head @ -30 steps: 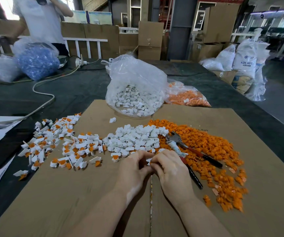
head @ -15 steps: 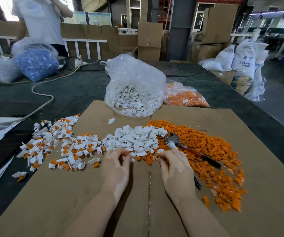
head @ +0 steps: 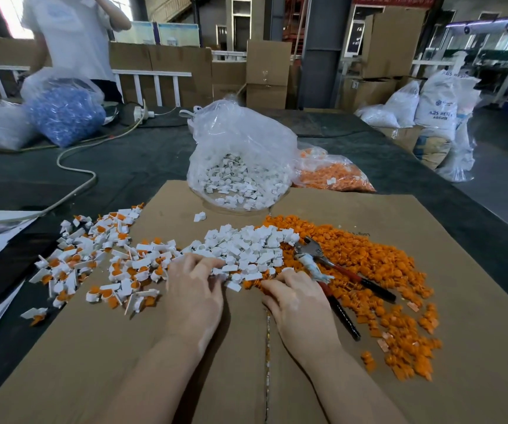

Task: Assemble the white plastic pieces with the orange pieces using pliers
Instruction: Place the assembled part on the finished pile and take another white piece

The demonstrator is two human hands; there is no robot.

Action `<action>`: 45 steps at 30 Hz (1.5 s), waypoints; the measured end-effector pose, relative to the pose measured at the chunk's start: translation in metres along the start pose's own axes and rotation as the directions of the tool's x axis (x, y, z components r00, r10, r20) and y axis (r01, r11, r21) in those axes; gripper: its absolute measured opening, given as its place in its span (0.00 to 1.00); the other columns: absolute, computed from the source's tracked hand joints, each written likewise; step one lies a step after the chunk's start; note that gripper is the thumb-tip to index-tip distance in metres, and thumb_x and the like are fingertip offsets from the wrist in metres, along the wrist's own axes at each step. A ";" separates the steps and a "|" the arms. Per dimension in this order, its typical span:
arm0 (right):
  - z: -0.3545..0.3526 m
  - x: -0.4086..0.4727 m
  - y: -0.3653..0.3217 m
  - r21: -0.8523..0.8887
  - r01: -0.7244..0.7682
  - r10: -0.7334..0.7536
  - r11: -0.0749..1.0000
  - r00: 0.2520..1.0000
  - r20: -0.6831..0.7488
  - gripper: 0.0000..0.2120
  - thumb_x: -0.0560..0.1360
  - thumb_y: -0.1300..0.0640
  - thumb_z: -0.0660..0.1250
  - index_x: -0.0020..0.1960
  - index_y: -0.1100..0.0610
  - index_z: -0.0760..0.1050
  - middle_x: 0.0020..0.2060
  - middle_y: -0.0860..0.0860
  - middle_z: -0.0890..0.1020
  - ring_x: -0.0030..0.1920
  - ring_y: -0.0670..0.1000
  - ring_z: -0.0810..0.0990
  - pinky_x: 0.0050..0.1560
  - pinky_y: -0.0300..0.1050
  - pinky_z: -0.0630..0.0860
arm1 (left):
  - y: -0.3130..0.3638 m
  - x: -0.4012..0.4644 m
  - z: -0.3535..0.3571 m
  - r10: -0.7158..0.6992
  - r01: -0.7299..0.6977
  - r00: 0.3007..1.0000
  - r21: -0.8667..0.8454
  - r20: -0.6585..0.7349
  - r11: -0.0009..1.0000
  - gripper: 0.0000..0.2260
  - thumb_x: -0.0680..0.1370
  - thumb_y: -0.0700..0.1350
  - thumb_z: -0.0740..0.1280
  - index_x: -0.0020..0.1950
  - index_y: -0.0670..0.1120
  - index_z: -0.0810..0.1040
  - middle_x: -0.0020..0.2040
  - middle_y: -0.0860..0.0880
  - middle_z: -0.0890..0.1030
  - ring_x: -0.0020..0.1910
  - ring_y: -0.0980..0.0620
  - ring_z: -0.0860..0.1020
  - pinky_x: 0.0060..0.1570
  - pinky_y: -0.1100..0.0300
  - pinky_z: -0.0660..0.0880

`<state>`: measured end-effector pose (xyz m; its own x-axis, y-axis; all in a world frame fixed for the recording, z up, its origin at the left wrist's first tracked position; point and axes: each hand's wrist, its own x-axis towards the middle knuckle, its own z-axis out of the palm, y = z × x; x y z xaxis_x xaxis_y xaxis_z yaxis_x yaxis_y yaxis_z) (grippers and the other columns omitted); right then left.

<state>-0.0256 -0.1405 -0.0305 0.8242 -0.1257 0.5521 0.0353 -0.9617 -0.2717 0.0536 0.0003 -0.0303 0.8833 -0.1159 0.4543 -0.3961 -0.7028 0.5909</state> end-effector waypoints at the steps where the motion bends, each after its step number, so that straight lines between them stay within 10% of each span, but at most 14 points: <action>1: 0.000 0.000 0.000 -0.003 -0.004 0.004 1.000 1.000 0.010 0.07 0.65 0.62 0.77 0.41 0.57 0.82 0.34 0.52 0.78 0.36 0.54 0.78 0.34 0.50 0.77 | 0.002 0.000 0.002 0.027 -0.027 0.999 0.017 0.023 0.999 0.08 0.74 0.41 0.70 0.52 0.48 0.82 0.45 0.56 0.69 0.55 0.51 0.65 0.52 0.65 0.57; 11: 0.000 -0.003 0.002 0.101 -0.074 0.072 0.992 0.997 0.021 0.16 0.66 0.73 0.72 0.51 0.61 0.81 0.42 0.54 0.79 0.41 0.54 0.79 0.38 0.49 0.79 | 0.003 0.007 0.011 0.009 -0.037 0.980 0.138 0.198 0.990 0.09 0.73 0.53 0.69 0.52 0.55 0.80 0.47 0.58 0.67 0.52 0.56 0.61 0.48 0.62 0.54; 18: -0.003 -0.004 0.002 0.179 -0.078 0.082 0.981 0.996 -0.020 0.08 0.71 0.69 0.69 0.47 0.60 0.79 0.44 0.53 0.77 0.41 0.51 0.78 0.39 0.45 0.77 | 0.030 -0.005 0.013 0.043 0.089 0.945 -0.382 0.324 0.920 0.10 0.75 0.43 0.69 0.41 0.58 0.73 0.40 0.58 0.77 0.39 0.64 0.75 0.38 0.76 0.68; 35: -0.007 -0.004 0.008 0.441 -0.264 0.322 0.858 0.945 -0.061 0.06 0.73 0.66 0.68 0.44 0.56 0.80 0.40 0.45 0.80 0.44 0.44 0.77 0.46 0.37 0.74 | 0.037 -0.012 0.020 -0.018 0.156 0.946 -0.410 0.322 0.899 0.10 0.76 0.46 0.67 0.53 0.45 0.82 0.45 0.53 0.77 0.47 0.60 0.74 0.45 0.78 0.65; 38: -0.008 -0.004 0.007 0.495 -0.282 0.336 0.822 0.942 -0.021 0.09 0.74 0.64 0.68 0.43 0.51 0.78 0.38 0.40 0.79 0.43 0.40 0.78 0.44 0.30 0.73 | 0.036 -0.012 0.019 -0.063 0.237 0.926 -0.441 0.373 0.865 0.10 0.76 0.44 0.68 0.56 0.45 0.81 0.49 0.51 0.81 0.51 0.55 0.77 0.54 0.66 0.72; 45: -0.007 -0.005 0.008 0.525 -0.317 0.378 0.790 0.926 -0.010 0.12 0.73 0.64 0.70 0.41 0.47 0.75 0.34 0.38 0.78 0.43 0.36 0.77 0.41 0.26 0.71 | 0.037 -0.014 0.016 -0.061 0.316 0.898 -0.542 0.436 0.779 0.06 0.76 0.37 0.66 0.43 0.48 0.75 0.30 0.51 0.77 0.29 0.59 0.76 0.33 0.70 0.72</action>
<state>-0.0335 -0.1489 -0.0300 0.7709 -0.4824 0.4159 0.0632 -0.5918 -0.8036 0.0304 -0.0348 -0.0256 0.9268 -0.3666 0.0812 -0.1652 -0.2040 0.9649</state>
